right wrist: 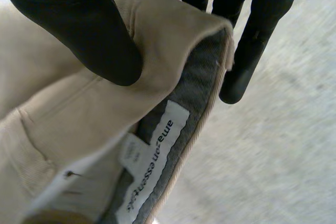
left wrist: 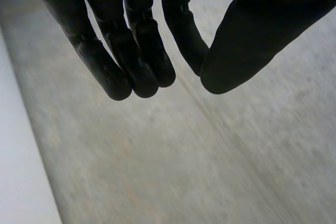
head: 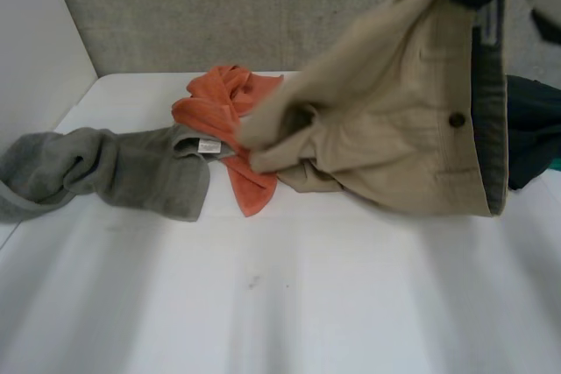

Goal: Fold the laundry.

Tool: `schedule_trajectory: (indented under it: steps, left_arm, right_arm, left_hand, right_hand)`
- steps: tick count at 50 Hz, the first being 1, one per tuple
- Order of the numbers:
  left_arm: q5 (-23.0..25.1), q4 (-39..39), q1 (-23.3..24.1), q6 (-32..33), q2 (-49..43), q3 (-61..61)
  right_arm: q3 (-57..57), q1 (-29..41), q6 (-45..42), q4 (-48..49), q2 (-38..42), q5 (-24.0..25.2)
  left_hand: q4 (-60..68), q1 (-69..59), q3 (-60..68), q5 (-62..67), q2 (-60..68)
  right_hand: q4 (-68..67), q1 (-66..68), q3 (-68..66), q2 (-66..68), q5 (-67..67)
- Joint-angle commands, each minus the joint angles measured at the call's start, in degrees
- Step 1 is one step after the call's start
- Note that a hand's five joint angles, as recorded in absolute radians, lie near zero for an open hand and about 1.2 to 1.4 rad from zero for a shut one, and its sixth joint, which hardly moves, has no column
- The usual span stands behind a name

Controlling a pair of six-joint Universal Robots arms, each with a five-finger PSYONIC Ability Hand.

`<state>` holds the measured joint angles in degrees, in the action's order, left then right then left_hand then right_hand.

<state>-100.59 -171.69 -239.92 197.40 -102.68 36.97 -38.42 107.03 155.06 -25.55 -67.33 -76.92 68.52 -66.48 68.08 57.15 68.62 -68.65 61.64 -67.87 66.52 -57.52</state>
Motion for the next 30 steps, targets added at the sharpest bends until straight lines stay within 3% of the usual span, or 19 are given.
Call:
schedule_trajectory:
  steps: [1,5,13,20,26,29,30]
  left_arm:
    - [3.89,2.06,0.32,-3.32,-11.11,7.57]
    - [7.76,2.33,1.2,-7.19,-16.91,13.03]
    - [11.99,-0.22,1.64,-10.37,-25.81,12.7]
    - [15.94,-1.28,3.13,-10.02,-32.65,4.8]
    - [17.27,1.27,6.03,-10.1,-37.06,0.74]
    - [17.35,2.15,7.0,-10.46,-38.03,-0.31]
    - [17.44,2.41,7.18,-10.37,-37.94,-0.49]
  right_arm:
    - [-8.41,2.66,-1.95,1.63,3.95,-1.65]
    - [-13.07,4.15,-3.09,3.74,3.08,-0.95]
    - [-18.44,5.73,-1.52,7.96,-3.85,4.13]
    - [-19.85,7.49,4.71,8.41,-10.44,8.98]
    - [-19.59,7.76,10.26,9.29,-14.58,9.86]
    - [-19.59,7.5,12.63,9.73,-15.99,10.04]
    - [-19.59,7.41,12.98,9.9,-16.08,10.12]
  left_hand:
    - [-11.51,9.47,-11.06,-10.13,-11.6]
    - [-42.61,40.56,-42.16,-41.23,-42.7]
    - [-58.52,56.48,-58.08,-57.15,-58.62]
    - [-58.52,56.48,-58.08,-57.15,-58.62]
    - [-58.52,56.48,-58.08,-57.15,-58.62]
    - [-33.18,31.14,-32.74,-31.81,-33.27]
    - [-17.76,15.72,-17.32,-16.39,-17.85]
  right_hand:
    - [-11.35,18.36,-12.13,13.48,-12.48]
    - [-11.35,18.36,-12.13,13.48,-12.48]
    - [-11.35,18.36,-12.13,13.48,-12.48]
    - [-11.35,18.36,-12.13,13.48,-12.48]
    - [-11.35,18.36,-12.13,13.48,-12.48]
    - [-11.35,18.36,-12.13,13.48,-12.48]
    - [-11.35,18.36,-12.13,13.48,-12.48]
